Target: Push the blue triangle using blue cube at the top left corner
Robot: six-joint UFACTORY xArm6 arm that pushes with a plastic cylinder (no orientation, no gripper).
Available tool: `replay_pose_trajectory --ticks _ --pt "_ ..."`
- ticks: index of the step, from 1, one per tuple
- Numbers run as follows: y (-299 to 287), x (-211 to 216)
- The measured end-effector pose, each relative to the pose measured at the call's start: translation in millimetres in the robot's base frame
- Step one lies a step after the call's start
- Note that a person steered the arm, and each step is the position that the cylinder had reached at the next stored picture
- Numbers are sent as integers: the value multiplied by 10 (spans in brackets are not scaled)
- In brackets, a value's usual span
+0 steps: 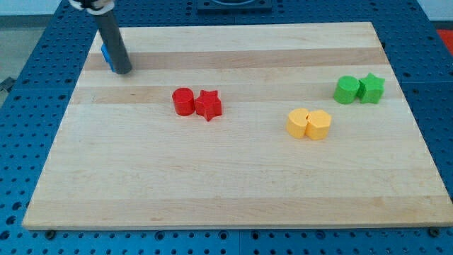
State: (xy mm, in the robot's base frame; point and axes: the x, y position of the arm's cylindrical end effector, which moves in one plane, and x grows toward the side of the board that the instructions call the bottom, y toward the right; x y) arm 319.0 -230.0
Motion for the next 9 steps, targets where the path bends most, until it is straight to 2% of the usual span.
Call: replay_pose_trajectory --ticks 2,5,9 --pt "-269 -135" --pt "-5 -371" --pt "-242 -303"
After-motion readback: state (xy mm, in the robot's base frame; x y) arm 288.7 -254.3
